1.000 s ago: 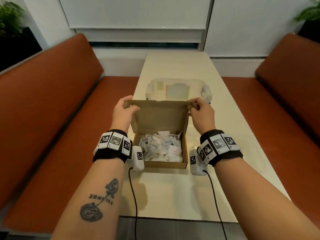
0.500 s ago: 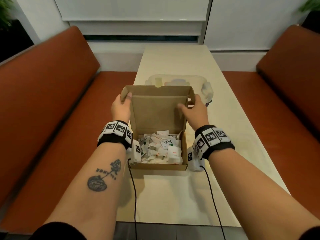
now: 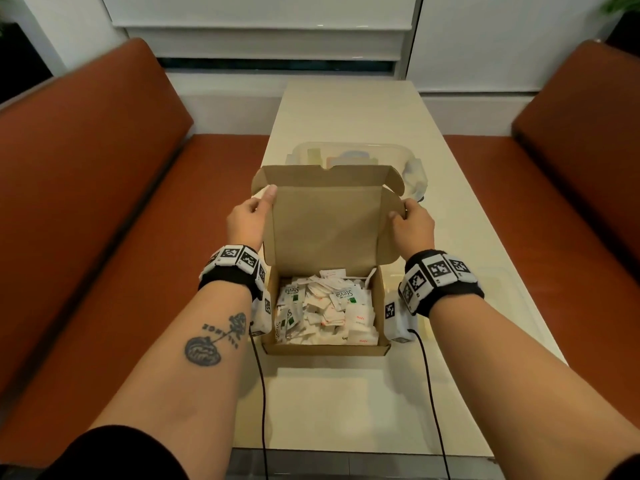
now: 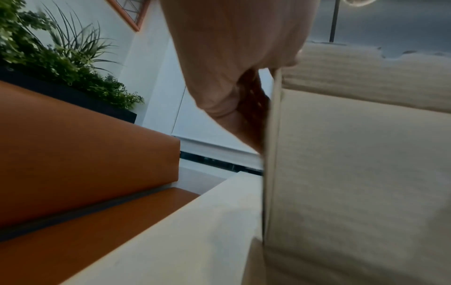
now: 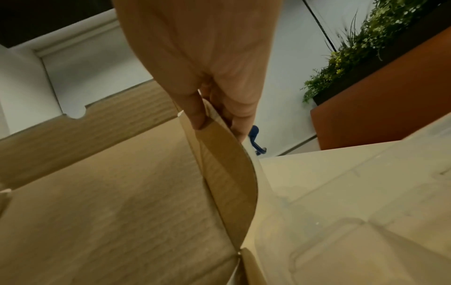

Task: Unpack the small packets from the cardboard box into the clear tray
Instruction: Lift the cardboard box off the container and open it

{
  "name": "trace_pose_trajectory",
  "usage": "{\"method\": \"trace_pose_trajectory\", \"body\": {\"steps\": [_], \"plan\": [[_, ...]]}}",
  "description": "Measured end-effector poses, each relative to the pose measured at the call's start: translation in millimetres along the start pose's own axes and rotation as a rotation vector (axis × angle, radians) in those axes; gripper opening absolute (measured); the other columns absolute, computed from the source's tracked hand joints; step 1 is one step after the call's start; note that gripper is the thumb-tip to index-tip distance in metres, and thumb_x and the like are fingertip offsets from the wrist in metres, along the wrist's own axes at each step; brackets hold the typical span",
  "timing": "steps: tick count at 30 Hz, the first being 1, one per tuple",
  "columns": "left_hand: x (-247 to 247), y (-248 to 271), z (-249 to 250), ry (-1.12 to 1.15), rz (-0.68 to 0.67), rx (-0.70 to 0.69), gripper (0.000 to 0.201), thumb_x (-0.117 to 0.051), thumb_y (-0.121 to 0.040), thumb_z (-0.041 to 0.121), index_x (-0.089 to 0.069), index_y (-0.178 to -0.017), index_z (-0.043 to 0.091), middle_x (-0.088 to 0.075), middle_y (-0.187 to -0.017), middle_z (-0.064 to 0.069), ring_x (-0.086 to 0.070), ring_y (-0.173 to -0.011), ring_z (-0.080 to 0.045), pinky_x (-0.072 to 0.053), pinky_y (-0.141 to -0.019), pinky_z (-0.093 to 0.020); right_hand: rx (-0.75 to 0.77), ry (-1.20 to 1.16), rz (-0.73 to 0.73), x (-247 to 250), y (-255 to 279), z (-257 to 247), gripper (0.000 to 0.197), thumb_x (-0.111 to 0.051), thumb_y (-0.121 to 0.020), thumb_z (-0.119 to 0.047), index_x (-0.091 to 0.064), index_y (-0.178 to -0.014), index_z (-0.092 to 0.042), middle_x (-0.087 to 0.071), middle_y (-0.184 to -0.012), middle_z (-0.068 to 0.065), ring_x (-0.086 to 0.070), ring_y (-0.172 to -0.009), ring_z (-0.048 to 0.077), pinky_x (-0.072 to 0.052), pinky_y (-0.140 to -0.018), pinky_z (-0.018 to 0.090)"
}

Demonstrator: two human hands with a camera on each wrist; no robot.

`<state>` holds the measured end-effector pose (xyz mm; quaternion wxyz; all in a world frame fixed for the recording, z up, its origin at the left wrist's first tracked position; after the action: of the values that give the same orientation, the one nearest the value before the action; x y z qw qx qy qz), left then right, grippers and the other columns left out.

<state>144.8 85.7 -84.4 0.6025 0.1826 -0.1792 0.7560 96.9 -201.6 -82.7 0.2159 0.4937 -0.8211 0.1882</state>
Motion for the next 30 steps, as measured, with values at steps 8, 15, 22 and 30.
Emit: {"method": "trace_pose_trajectory", "body": {"steps": [8,15,22,30], "plan": [[2.1,3.8,-32.9,0.247,0.068,0.068,0.042,-0.061,-0.088,0.047,-0.059,-0.077,0.007,-0.046,-0.07,-0.01,-0.037,-0.066,-0.02,-0.027,-0.061,-0.029,-0.078,-0.11,0.005,-3.1,-5.1,10.6,0.012,-0.046,-0.094,-0.016,-0.055,-0.095,-0.008,-0.058,-0.092,0.006,-0.051,-0.085,0.022,-0.042,-0.075,0.032],[0.6,-10.1,-46.4,0.272,0.08,0.204,0.04,-0.062,-0.085,0.052,-0.054,-0.069,0.017,-0.058,-0.074,-0.002,-0.052,-0.075,-0.021,-0.044,-0.069,-0.032,-0.134,-0.146,-0.006,-8.7,-8.1,11.8,0.016,-0.053,-0.092,-0.023,-0.054,-0.083,-0.01,-0.056,-0.086,0.006,-0.051,-0.083,0.021,-0.043,-0.079,0.035],[-0.7,-15.5,-43.0,0.26,0.068,0.185,0.036,-0.06,-0.087,0.049,-0.058,-0.077,0.015,-0.063,-0.084,-0.005,-0.055,-0.081,-0.023,-0.044,-0.075,-0.034,-0.127,-0.153,-0.034,-10.6,-7.0,10.8,0.016,-0.05,-0.093,-0.023,-0.055,-0.088,-0.009,-0.057,-0.087,0.007,-0.051,-0.082,0.022,-0.044,-0.079,0.038],[3.8,-10.6,-32.5,0.094,0.016,0.09,0.035,-0.051,-0.095,0.043,-0.061,-0.091,0.01,-0.061,-0.089,-0.009,-0.054,-0.082,-0.024,-0.044,-0.076,-0.036,-0.097,-0.08,-0.033,-10.3,0.5,11.5,0.019,-0.05,-0.094,-0.023,-0.059,-0.097,-0.006,-0.058,-0.09,0.007,-0.052,-0.085,0.021,-0.042,-0.078,0.034]]}}
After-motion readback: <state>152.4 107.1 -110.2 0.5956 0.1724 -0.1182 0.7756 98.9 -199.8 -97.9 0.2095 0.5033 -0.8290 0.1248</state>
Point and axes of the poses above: each hand's wrist, its own y-axis away from the middle knuckle, its own x-axis out of the back of the hand, z = x × y, the point moved 5 cm from there along -y, towards the middle knuckle
